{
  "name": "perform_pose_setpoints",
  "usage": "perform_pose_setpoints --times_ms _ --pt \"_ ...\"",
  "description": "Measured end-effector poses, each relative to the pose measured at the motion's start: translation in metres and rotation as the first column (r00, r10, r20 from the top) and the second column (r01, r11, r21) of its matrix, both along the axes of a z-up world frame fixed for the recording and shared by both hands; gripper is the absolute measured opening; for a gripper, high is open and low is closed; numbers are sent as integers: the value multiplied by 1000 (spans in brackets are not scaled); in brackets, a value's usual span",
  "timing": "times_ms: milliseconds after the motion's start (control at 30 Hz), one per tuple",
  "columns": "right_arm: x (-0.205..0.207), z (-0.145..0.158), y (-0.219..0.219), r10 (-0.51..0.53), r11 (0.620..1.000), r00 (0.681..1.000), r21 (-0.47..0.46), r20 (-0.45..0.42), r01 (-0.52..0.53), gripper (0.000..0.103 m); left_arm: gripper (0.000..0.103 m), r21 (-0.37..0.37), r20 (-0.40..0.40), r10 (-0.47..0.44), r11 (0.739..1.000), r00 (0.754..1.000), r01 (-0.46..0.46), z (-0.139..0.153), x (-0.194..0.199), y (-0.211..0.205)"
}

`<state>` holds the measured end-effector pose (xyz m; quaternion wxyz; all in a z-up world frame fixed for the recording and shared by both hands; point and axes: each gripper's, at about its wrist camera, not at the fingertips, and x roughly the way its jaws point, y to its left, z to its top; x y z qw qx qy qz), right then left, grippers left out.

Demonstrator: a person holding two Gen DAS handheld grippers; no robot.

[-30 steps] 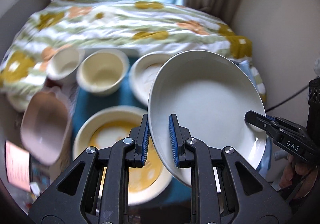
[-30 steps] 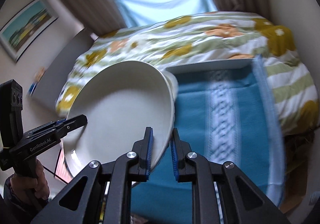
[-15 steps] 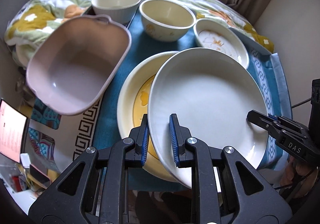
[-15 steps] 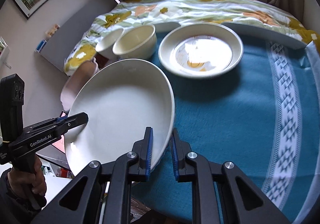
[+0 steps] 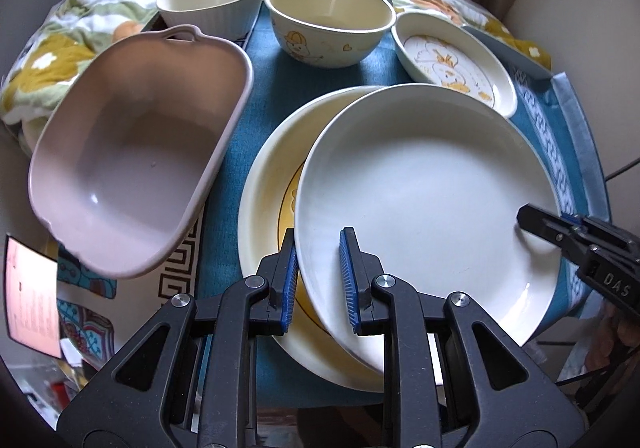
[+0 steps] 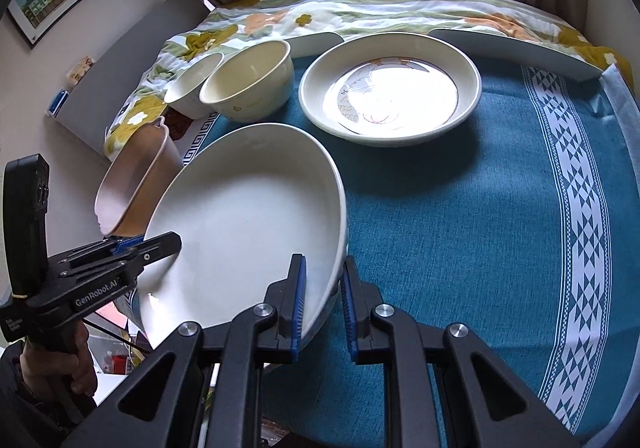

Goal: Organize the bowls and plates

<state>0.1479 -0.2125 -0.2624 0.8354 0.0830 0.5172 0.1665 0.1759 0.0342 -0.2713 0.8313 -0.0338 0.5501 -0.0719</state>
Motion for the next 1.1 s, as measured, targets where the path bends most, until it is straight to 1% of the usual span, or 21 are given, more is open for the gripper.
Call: perform_pose_setpoints --times_ms 67,167,233,333,400,467,533,633,733,900,1000,1100 --pt "-1 1 0 -8 1000 1000 -3 1 8 16 18 23 0 -12 1000 1000 12 -2 1 -2" --pt "-1 3 3 -13 1000 1000 -22 4 13 16 18 77 4 -37 996 999 36 -5 0 -8" --pt "-1 5 4 -16 999 1000 -38 10 16 16 18 85 1 -49 995 999 48 -7 1 -11" --pt "0 4 3 -24 999 1000 -34 8 25 16 17 101 6 -59 993 998 59 -6 2 -12" --pt "1 2 4 -23 999 1000 -49 5 23 16 18 130 11 -70 989 997 68 -5 3 -15" --pt "2 0 7 -21 998 1000 -58 -3 21 16 18 171 17 -84 982 996 80 -4 2 -18" --pt "3 -1 10 -15 997 1000 -80 -8 15 16 18 231 35 -110 968 993 100 -1 0 -23" --pt "5 -1 14 -6 994 1000 -107 -17 4 16 18 291 45 -140 949 989 121 -1 -3 -28" --pt "5 -1 19 6 990 1000 -142 -11 -8 16 18 288 47 -148 949 988 129 0 -2 -27" --pt "4 -1 23 5 985 1000 -174 -4 -5 16 18 297 45 -153 945 987 133 1 -1 -24" --pt "3 -2 26 11 980 1000 -199 5 -10 16 17 287 46 -154 948 987 135 0 -2 -23" --pt "4 -3 26 8 978 1000 -207 2 -8 16 18 294 43 -159 945 986 140 0 -2 -24"
